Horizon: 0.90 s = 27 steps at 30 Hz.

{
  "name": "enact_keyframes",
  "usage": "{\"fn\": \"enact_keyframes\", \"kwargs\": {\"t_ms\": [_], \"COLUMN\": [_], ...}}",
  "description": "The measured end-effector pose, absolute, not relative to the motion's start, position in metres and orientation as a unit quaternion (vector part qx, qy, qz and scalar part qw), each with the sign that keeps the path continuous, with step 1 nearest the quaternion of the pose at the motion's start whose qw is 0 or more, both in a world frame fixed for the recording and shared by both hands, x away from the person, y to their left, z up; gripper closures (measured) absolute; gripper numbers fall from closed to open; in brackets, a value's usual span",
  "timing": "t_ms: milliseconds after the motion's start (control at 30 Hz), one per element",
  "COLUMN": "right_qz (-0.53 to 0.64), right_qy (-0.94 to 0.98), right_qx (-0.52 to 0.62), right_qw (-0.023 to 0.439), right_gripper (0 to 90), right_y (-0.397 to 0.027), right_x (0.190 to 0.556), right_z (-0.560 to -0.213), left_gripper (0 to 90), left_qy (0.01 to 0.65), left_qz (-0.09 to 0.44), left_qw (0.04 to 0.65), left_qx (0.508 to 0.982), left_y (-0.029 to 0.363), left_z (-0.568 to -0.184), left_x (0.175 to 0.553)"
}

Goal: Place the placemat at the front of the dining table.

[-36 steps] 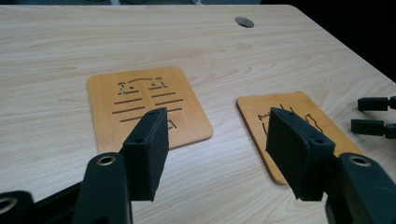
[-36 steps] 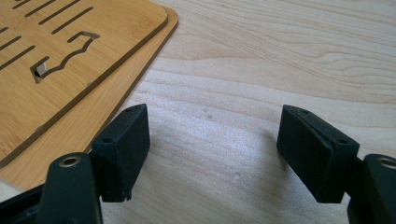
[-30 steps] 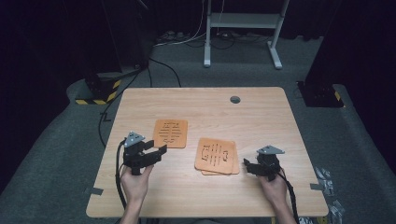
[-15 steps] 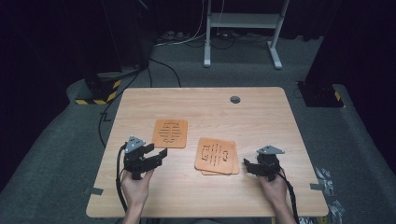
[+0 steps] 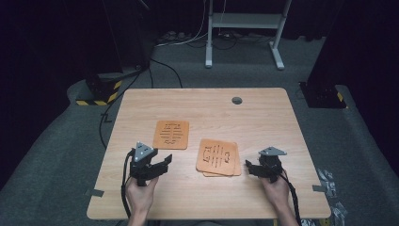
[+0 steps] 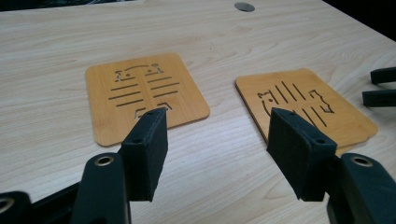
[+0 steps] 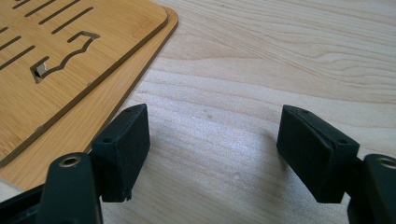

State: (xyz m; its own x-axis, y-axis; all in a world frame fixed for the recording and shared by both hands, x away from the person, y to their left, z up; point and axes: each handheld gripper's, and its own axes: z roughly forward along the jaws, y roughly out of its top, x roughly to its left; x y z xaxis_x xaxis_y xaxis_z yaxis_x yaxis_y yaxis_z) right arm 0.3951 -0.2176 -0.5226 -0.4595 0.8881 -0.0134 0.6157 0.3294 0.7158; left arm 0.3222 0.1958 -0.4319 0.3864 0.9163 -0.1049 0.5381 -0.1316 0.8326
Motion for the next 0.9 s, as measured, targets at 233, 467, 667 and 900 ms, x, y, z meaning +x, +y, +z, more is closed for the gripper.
{"fn": "enact_keyframes", "kwargs": {"t_ms": [233,467,667,900], "right_qz": [0.329,0.328,0.330,0.330], "right_qy": [0.789,0.789,0.786,0.786], "right_qx": [0.477,0.476,0.480,0.479], "right_qw": [0.207,0.207,0.208,0.208], "right_gripper": [25.5,25.4,25.5,25.5], "right_y": [-0.218,-0.218,-0.217,-0.217], "right_x": [0.395,0.395,0.395,0.395], "right_z": [-0.523,-0.523,-0.523,-0.523], "left_gripper": [38.2,38.2,38.2,38.2], "left_qy": [0.497,0.494,0.497,0.492], "left_qz": [0.231,0.233,0.230,0.228], "left_qw": [0.418,0.409,0.403,0.399], "left_qx": [0.724,0.731,0.733,0.740], "left_y": [0.190,0.182,0.178,0.174], "left_z": [-0.434,-0.440,-0.448,-0.454], "left_x": [0.320,0.319,0.321,0.323]}}
